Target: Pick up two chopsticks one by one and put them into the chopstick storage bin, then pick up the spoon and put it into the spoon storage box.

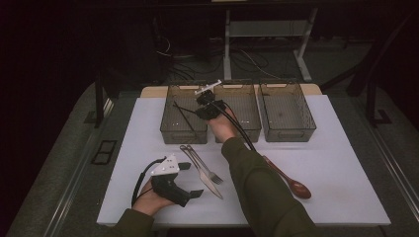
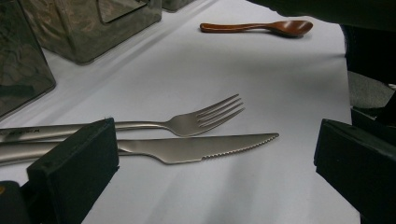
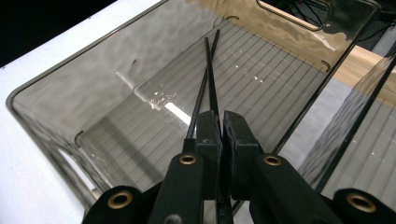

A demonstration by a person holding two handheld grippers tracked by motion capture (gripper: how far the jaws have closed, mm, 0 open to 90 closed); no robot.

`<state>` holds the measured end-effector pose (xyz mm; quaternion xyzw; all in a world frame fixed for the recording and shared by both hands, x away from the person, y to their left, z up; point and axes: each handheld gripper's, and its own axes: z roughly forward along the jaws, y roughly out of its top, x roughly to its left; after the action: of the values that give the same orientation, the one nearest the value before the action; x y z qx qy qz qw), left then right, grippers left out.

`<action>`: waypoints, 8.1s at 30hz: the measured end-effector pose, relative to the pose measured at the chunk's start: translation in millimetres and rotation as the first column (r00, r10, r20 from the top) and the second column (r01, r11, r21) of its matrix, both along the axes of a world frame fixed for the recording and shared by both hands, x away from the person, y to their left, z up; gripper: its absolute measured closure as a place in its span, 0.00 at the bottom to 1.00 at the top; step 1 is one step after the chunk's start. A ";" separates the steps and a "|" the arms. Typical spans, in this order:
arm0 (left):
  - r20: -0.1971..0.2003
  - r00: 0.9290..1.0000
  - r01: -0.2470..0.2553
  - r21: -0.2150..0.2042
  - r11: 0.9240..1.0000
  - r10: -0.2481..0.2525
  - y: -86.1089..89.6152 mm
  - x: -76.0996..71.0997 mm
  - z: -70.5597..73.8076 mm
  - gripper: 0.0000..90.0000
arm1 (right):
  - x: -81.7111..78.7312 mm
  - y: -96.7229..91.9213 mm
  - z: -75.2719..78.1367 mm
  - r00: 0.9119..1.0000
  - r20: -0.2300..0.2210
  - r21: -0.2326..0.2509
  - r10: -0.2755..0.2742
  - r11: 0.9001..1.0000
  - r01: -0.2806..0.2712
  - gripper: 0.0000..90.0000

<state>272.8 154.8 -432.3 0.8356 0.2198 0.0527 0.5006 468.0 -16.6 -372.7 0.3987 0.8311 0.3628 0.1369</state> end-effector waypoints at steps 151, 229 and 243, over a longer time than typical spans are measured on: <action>0.009 1.000 -0.016 0.030 0.999 0.016 -0.6 -1.8 0.9 0.00 | -222.4 -291.2 -68.2 0.984 -0.151 -0.042 0.094 0.994 -0.102 0.64; 0.002 1.000 -0.014 0.034 0.999 0.014 -1.0 -0.9 -0.4 0.00 | -201.8 -300.8 -28.0 0.997 -0.047 0.102 -0.055 0.993 0.059 0.89; 0.001 1.000 -0.015 0.033 0.999 0.015 -2.5 -0.5 -1.4 0.00 | -186.5 -292.4 -12.7 0.996 -0.018 0.132 -0.083 0.988 0.085 0.89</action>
<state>272.2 152.3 -433.7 0.8421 0.2251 0.0606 0.4864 281.5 -309.0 -385.4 0.4439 0.7884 0.4087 0.1200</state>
